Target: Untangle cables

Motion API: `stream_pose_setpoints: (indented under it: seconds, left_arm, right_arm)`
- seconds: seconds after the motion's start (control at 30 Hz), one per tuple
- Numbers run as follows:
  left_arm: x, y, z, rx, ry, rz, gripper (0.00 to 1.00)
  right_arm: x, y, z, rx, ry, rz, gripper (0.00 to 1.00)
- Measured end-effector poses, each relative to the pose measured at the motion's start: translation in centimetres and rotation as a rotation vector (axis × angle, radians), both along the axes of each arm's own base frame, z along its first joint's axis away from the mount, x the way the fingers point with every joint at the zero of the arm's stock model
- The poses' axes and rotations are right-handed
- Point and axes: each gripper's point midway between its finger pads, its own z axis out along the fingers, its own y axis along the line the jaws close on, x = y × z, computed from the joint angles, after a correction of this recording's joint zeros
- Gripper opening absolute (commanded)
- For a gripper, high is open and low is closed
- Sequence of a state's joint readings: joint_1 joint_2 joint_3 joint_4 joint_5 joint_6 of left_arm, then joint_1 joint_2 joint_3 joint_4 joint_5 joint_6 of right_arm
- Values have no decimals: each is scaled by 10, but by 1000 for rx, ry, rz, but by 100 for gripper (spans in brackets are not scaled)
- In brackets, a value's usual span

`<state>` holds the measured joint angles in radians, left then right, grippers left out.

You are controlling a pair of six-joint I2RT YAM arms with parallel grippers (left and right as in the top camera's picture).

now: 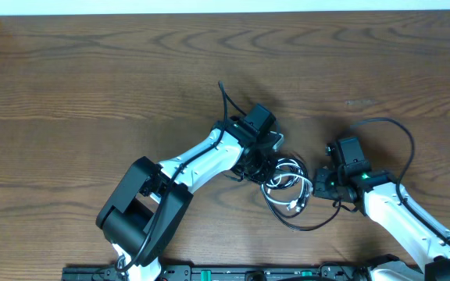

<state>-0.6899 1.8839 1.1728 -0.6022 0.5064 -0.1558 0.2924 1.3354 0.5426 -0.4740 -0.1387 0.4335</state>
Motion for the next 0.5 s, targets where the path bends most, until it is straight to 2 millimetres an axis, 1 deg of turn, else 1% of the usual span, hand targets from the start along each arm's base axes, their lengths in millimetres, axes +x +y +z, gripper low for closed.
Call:
stream_pose_setpoints:
  seconds: [0.07, 0.17, 0.3, 0.37, 0.5]
  left_arm:
    - [0, 0, 0, 0, 0, 0, 7]
    - [0, 0, 0, 1, 0, 1, 7]
    - [0, 0, 0, 0, 0, 0, 7]
    - [0, 0, 0, 0, 1, 1, 7]
    - [0, 0, 0, 0, 0, 1, 7]
  right_arm:
    - [-4, 19, 5, 89, -3, 111, 46]
    - [-10, 36, 10, 174, -2, 210, 49]
    - [-15, 47, 15, 236, -7, 275, 51]
    - [-15, 50, 17, 251, -12, 291, 54]
    - [-16, 53, 18, 267, -17, 309, 55]
